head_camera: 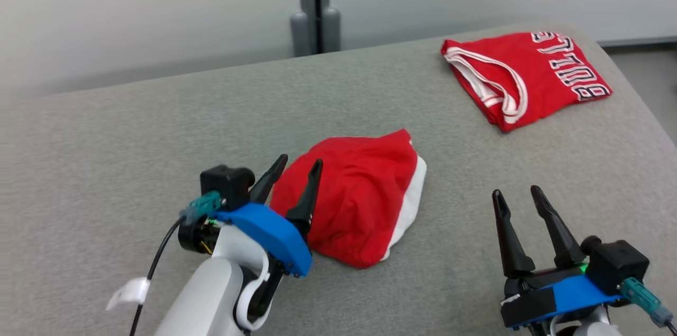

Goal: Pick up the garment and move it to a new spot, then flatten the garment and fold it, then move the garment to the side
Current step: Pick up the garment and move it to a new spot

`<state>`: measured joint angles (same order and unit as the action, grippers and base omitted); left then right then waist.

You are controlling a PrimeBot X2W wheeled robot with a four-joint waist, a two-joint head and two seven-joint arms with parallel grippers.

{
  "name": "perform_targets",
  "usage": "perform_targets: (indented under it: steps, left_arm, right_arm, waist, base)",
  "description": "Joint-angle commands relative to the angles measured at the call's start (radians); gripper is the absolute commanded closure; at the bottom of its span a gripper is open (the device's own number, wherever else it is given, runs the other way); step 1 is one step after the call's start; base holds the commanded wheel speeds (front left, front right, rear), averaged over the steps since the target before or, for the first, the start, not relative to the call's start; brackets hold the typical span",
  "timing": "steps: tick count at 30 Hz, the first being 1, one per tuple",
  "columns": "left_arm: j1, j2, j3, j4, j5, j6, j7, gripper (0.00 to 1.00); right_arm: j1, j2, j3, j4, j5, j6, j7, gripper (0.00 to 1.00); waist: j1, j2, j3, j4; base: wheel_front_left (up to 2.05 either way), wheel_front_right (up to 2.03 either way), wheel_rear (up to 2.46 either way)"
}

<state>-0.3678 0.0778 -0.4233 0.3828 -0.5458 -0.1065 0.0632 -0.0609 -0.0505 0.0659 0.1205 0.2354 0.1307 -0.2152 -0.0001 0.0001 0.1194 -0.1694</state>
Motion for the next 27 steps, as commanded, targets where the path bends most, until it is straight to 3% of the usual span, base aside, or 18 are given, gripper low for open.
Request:
perform_targets:
  steps: [1,11,18,27]
  left_arm:
    - [0.025,0.011,0.006,-0.022,-0.008,-0.006,-0.036,0.0]
    - [0.183,0.049,0.1,-0.128,-0.038,-0.014,-0.299,0.0]
    - [0.285,0.053,0.183,-0.163,-0.001,-0.008,-0.328,0.0]
    - [0.409,0.079,0.302,-0.193,0.153,0.017,-0.328,0.0]
  right_arm:
    - [0.013,0.0,-0.011,-0.006,-0.005,0.0,0.005,0.0]
    - [0.057,0.0,-0.063,-0.038,-0.005,0.0,0.019,0.0]
    - [0.096,0.0,-0.097,-0.02,0.001,0.0,0.022,0.0]
    - [0.124,0.0,-0.107,0.009,0.008,0.0,0.033,0.0]
  waist:
    - [0.0001,-0.0001,-0.006,0.02]
    - [0.0001,-0.0001,-0.063,0.142]
    - [0.0001,-0.0001,-0.104,0.201]
    - [0.0001,-0.0001,-0.131,0.229]
  base:
    - [0.0,0.0,0.0]
    - [0.0,0.0,0.0]
    - [0.0,0.0,0.0]
    - [0.0,0.0,0.0]
